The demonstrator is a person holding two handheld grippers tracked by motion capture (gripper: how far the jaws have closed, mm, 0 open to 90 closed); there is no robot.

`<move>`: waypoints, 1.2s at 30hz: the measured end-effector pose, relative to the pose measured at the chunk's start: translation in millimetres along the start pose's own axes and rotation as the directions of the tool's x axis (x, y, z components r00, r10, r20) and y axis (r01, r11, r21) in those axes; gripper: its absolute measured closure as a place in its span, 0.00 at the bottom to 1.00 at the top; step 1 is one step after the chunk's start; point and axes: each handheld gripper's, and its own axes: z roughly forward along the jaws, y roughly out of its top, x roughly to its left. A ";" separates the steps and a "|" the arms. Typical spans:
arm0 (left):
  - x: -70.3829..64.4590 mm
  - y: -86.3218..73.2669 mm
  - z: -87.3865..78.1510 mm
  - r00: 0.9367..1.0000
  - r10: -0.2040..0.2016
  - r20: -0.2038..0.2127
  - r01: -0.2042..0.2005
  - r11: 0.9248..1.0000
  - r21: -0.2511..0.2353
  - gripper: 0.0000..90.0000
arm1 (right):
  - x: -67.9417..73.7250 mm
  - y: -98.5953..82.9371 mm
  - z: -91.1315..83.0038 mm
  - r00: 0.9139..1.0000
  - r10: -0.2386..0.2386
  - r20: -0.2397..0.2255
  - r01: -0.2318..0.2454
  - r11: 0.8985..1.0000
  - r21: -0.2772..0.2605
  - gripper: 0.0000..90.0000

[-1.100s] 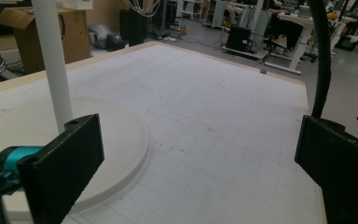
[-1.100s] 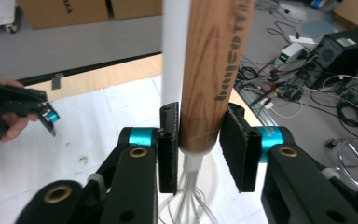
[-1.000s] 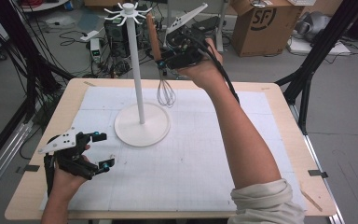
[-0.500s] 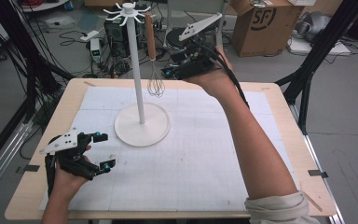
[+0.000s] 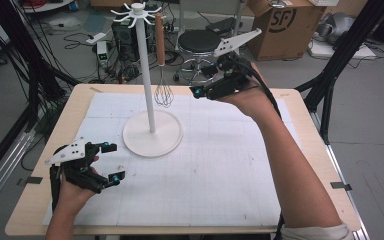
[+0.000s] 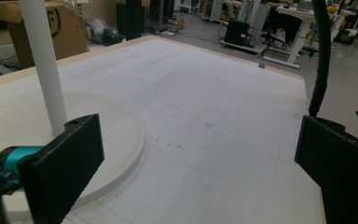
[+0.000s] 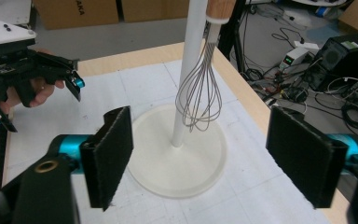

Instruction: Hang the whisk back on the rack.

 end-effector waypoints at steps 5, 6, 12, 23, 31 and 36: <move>-0.3 -0.4 0.5 1.000 -0.002 -0.002 0.002 1.000 0.002 0.02 | -0.2 -14.4 -9.0 1.000 0.001 -0.001 -0.001 1.000 0.011 0.19; -0.2 -0.4 0.6 1.000 -0.002 -0.002 0.002 1.000 0.005 0.02 | -0.4 -17.6 -10.6 1.000 -0.003 -0.004 0.003 1.000 0.011 0.18; 0.1 -0.6 1.5 1.000 -0.002 0.000 0.002 1.000 0.005 0.02 | -0.3 -35.5 -20.1 1.000 0.022 -0.017 -0.022 1.000 -0.009 0.17; 0.2 -0.7 1.6 1.000 -0.004 -0.004 0.004 1.000 0.008 0.02 | 5.1 -66.9 -37.6 0.999 0.045 -0.031 -0.046 0.998 -0.040 0.12; 0.1 -1.1 3.5 1.000 -0.003 -0.003 0.003 1.000 0.018 0.02 | 10.4 -98.1 -45.9 0.997 0.077 -0.032 -0.079 0.994 -0.079 0.09; 0.0 -1.3 4.2 1.000 -0.005 -0.005 0.005 1.000 0.020 0.02 | 13.1 -119.0 -47.9 0.994 0.104 -0.016 -0.105 0.991 -0.080 0.02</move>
